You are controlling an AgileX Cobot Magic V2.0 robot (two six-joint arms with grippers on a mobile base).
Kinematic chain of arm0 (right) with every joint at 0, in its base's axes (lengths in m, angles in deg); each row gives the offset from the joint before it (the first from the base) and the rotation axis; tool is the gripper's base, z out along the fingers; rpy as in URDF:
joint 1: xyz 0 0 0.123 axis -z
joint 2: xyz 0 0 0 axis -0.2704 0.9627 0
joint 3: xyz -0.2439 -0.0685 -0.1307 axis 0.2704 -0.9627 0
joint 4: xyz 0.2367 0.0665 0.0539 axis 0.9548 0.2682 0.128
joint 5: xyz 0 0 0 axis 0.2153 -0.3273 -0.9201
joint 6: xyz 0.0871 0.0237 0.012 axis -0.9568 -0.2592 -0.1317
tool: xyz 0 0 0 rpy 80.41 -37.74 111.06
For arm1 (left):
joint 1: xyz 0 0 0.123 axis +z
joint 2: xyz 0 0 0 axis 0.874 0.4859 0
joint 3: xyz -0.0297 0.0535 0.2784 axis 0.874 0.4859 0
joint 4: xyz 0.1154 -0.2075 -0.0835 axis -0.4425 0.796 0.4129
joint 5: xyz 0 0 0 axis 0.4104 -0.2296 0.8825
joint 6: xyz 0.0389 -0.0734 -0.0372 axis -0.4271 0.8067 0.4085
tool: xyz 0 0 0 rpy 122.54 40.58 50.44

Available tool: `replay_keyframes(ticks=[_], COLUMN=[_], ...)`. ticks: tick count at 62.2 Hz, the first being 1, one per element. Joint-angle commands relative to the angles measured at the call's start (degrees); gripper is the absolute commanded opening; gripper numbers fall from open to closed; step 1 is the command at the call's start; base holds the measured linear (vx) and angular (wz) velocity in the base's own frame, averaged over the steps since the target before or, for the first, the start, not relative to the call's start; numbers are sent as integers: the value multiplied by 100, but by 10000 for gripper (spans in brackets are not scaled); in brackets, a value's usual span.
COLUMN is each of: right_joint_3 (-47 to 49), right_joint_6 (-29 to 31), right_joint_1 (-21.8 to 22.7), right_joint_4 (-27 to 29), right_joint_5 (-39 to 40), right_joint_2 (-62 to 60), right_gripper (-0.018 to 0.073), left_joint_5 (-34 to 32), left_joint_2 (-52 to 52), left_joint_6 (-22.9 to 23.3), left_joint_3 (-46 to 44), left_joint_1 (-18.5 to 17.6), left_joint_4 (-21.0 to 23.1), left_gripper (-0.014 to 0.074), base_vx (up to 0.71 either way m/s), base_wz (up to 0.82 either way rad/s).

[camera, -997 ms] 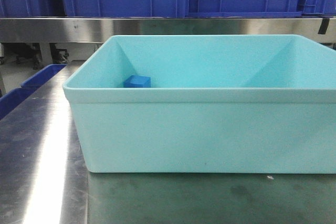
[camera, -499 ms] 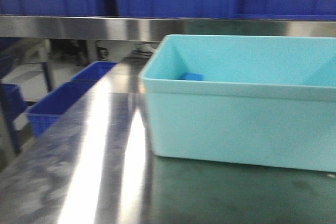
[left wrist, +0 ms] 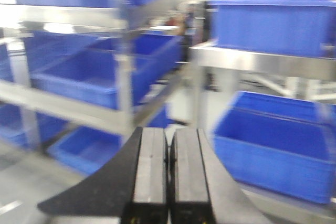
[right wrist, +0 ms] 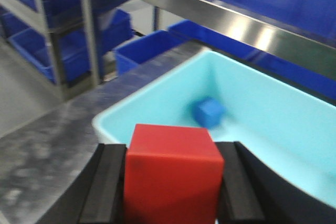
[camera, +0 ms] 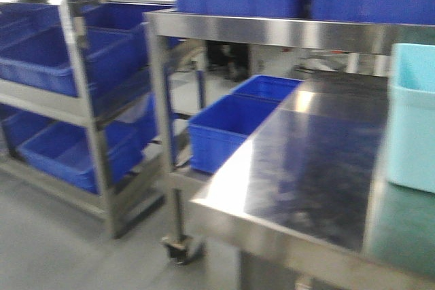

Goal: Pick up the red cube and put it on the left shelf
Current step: 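Drive the base away from the table toward the crate shelving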

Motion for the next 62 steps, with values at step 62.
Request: replay_keyframes(ticks=[62], right_joint_3=[153], right_joint_6=[41], right_joint_1=[44], right_joint_4=[-93], right_joint_5=[482], right_joint_2=[42], right_gripper=[191], left_joint_5=[-480], left_joint_2=[-72], left_joint_6=[32], left_joint_3=[136], left_joint_1=[-25], left_joint_4=[39], left_gripper=[122], base_vx=[-12], base_wz=[84])
